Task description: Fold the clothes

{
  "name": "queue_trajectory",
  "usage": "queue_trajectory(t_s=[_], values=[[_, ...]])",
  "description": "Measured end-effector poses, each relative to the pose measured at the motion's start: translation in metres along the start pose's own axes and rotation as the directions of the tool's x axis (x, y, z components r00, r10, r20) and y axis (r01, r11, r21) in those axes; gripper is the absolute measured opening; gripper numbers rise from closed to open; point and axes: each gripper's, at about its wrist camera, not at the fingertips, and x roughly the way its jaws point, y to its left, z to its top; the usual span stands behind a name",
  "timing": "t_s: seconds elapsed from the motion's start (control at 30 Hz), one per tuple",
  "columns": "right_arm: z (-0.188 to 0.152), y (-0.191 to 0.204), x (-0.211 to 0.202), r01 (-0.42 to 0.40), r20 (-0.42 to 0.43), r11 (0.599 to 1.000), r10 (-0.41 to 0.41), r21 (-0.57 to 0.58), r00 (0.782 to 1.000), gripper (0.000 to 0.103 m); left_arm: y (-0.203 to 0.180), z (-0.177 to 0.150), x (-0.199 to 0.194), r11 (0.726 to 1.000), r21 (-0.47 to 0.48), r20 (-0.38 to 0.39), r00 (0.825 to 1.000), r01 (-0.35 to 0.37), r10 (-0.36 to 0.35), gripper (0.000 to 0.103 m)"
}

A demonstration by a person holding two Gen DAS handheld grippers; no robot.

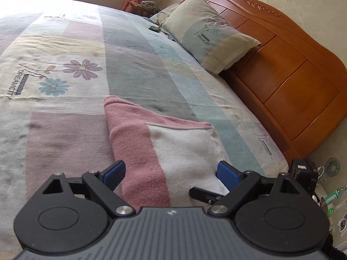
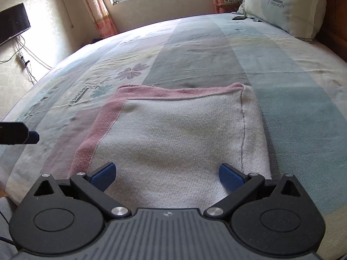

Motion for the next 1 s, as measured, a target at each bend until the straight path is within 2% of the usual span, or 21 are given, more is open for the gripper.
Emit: queue_trajectory(t_s=[0.13,0.17,0.27,0.43,0.57,0.63,0.73,0.8,0.9,1.0], values=[[-0.007,0.003,0.0,-0.007,0.019,0.998,0.008,-0.067,1.0,0.103,0.001,0.009,0.048,0.996,-0.043,-0.052,0.995,0.083,-0.085,0.092],[-0.008,0.001,-0.001,-0.016,0.026,0.997,0.018,-0.072,0.999,0.103,0.008,0.008,0.065,0.995,-0.07,-0.081,0.993,0.076,-0.081,0.091],[-0.01,-0.005,-0.004,-0.048,0.044,0.997,0.05,-0.062,0.998,0.103,0.02,0.001,0.09,0.991,-0.116,-0.082,0.994,0.061,-0.071,0.092],[-0.013,-0.008,-0.007,-0.068,0.049,0.993,0.073,-0.097,0.996,0.103,0.019,0.008,0.083,0.992,-0.103,-0.081,0.994,0.07,-0.079,0.094],[-0.006,-0.006,-0.011,-0.077,0.016,0.992,0.079,-0.098,0.997,0.103,0.025,0.013,0.061,0.993,-0.11,-0.047,0.998,0.034,-0.039,0.094],[0.003,-0.012,-0.019,-0.111,0.0,0.993,0.111,-0.037,0.994,0.103,0.034,0.015,0.049,0.992,-0.125,-0.025,0.999,0.025,-0.029,0.094],[0.016,-0.037,-0.038,-0.157,0.043,0.983,0.154,0.091,0.987,0.103,0.051,0.014,0.041,0.984,-0.177,-0.017,0.999,0.029,-0.033,0.094],[0.022,-0.064,-0.041,-0.156,0.053,0.964,0.148,0.215,0.988,0.103,0.064,0.01,0.042,0.973,-0.226,-0.024,0.999,0.038,-0.044,0.094],[0.026,-0.107,-0.035,-0.15,0.016,0.898,0.157,0.413,0.987,0.103,0.079,0.004,0.047,0.953,-0.298,-0.045,0.996,0.059,-0.076,0.094],[0.024,-0.138,-0.016,-0.17,-0.048,0.823,0.232,0.542,0.971,0.103,0.089,-0.001,0.058,0.927,-0.364,-0.077,0.988,0.097,-0.133,0.094]])
